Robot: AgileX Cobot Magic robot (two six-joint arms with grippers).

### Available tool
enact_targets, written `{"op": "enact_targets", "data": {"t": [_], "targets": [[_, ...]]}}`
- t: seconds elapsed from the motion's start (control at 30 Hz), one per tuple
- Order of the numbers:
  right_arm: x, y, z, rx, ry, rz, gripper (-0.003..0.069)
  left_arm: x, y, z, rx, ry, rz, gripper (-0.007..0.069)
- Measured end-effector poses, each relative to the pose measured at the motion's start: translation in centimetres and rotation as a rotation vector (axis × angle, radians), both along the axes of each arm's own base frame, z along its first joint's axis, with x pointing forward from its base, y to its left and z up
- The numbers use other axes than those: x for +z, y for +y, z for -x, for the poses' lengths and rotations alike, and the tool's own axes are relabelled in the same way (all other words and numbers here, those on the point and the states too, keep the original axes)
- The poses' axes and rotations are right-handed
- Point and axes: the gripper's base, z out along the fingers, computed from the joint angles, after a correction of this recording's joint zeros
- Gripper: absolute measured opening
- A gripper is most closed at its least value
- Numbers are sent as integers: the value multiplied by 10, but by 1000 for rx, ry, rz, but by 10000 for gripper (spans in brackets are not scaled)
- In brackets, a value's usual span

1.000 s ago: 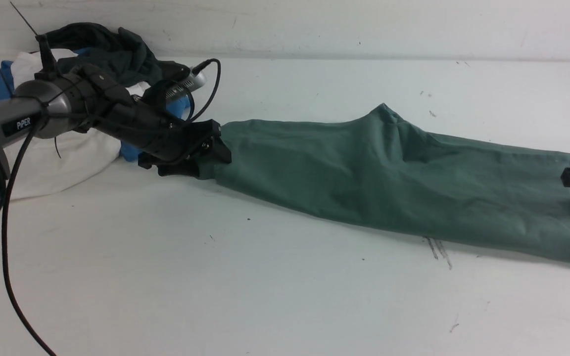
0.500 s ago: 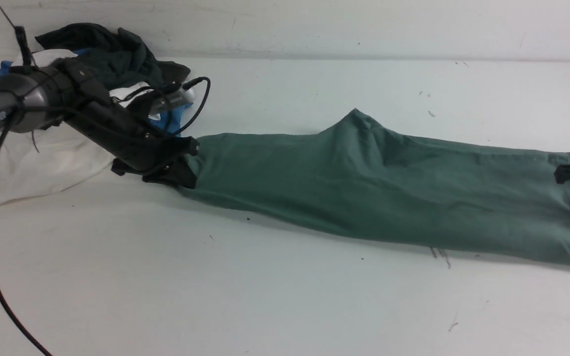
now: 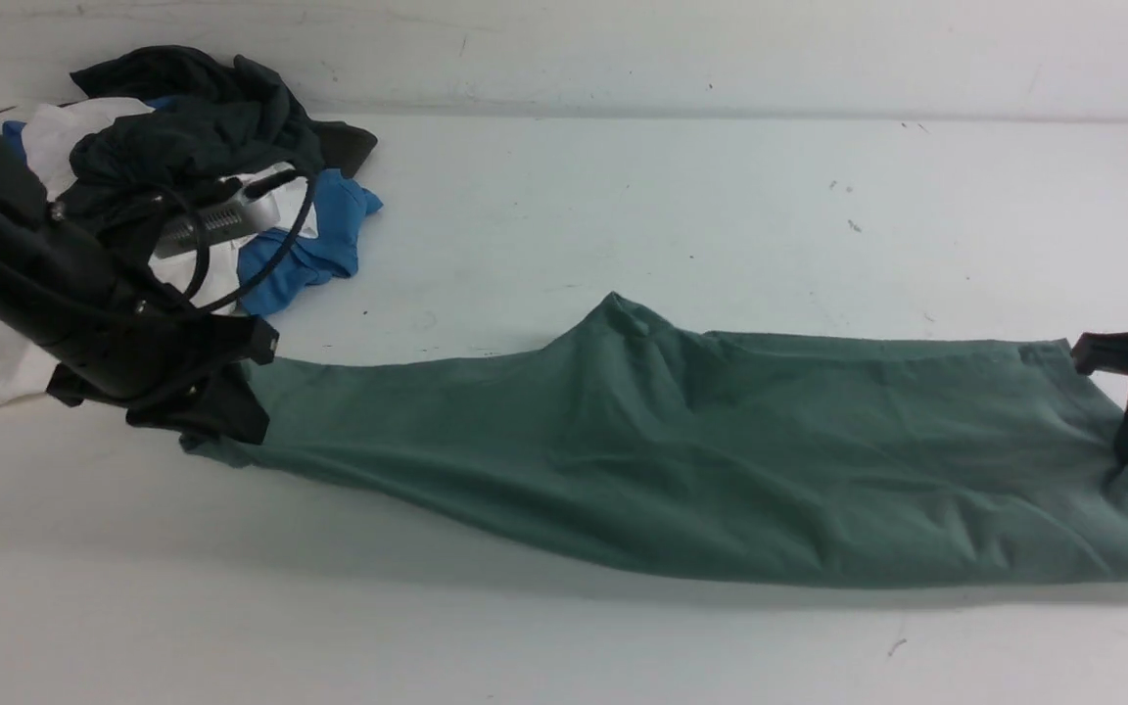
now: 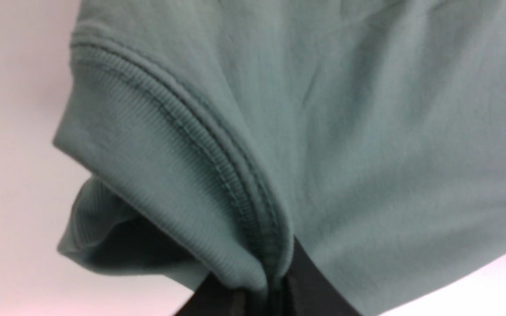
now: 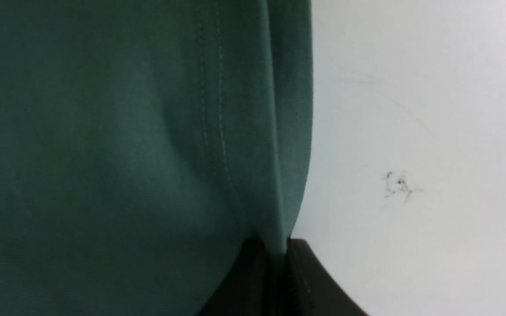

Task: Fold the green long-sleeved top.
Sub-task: Hold the left edge of the fabric with your left arm, then drag the left edge of the fabric to the left with your left arm and fold it to the right edge

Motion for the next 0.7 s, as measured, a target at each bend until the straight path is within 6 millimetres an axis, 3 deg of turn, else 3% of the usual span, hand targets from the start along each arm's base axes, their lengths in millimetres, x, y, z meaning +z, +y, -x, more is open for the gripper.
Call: {"op": "enact_targets", "data": {"t": [0.1,0.23,0.37,0.4,0.43,0.5,0.53,0.7], "targets": [[1,1,6,-41,13,-1,26,-4,-2,21,24,4,-7,30],[-3,1,9,-53,30,-3,64,-10,-2,30,49,0,-19,30],[-4,0,10,-50,33,14,176,-10,0,31,44,-10,-35,30],[-1,-3,10,-42,28,35,239,-6,0,32,39,-29,-45,30],[-1,-3,10,-40,27,42,246,-4,0,32,39,-36,-47,30],[5,-6,10,-30,14,69,300,4,1,34,37,-71,-63,30],[15,-7,13,-25,-10,91,331,18,2,37,33,-118,-82,30],[58,-4,25,-28,-121,103,345,68,-4,45,42,-223,-40,30]]}}
